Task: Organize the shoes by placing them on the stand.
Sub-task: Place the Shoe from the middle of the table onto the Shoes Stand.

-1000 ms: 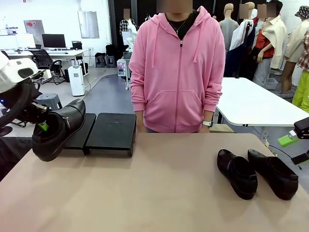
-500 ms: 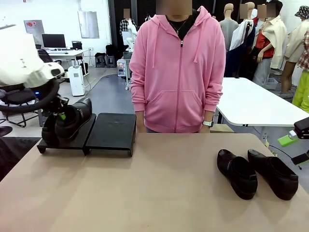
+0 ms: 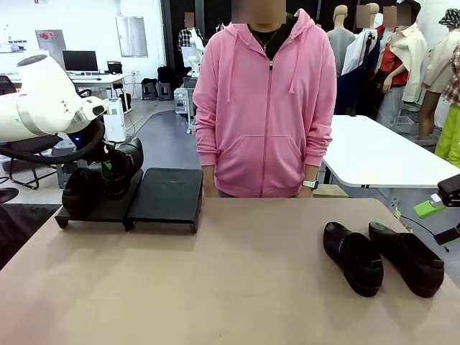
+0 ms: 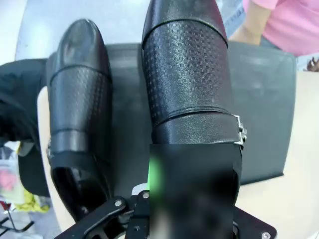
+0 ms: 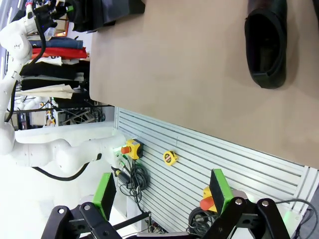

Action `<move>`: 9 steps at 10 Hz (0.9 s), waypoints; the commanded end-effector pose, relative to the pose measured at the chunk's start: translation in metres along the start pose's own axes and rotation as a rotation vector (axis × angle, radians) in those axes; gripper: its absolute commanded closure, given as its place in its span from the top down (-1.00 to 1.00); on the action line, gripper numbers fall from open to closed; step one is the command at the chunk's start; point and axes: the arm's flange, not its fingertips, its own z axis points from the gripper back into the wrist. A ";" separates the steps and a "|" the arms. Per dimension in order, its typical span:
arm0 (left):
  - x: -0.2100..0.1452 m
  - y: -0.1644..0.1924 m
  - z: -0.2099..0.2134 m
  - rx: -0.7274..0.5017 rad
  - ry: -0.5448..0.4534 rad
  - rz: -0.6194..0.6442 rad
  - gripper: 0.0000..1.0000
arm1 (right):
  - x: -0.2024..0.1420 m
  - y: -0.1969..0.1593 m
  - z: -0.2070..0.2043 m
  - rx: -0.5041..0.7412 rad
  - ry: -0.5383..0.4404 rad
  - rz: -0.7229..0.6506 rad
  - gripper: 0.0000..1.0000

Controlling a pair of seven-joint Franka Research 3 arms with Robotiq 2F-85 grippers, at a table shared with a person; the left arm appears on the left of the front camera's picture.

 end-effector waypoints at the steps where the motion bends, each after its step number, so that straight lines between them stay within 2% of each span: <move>1: 0.003 0.002 -0.007 -0.003 -0.028 -0.035 -1.00 | 0.001 0.005 0.001 0.025 -0.012 -0.022 1.00; 5: 0.000 0.015 -0.036 0.040 0.029 -0.060 -1.00 | 0.001 0.005 0.001 0.025 -0.012 -0.022 1.00; 6: 0.001 0.016 -0.038 0.064 0.025 -0.040 0.14 | 0.001 0.005 0.001 0.025 -0.012 -0.022 1.00; 7: 0.001 0.016 -0.039 0.084 0.018 -0.032 1.00 | 0.001 0.005 0.001 0.025 -0.012 -0.022 1.00; 9: 0.001 0.014 -0.040 0.104 0.020 -0.038 1.00 | 0.001 0.005 0.001 0.025 -0.012 -0.022 1.00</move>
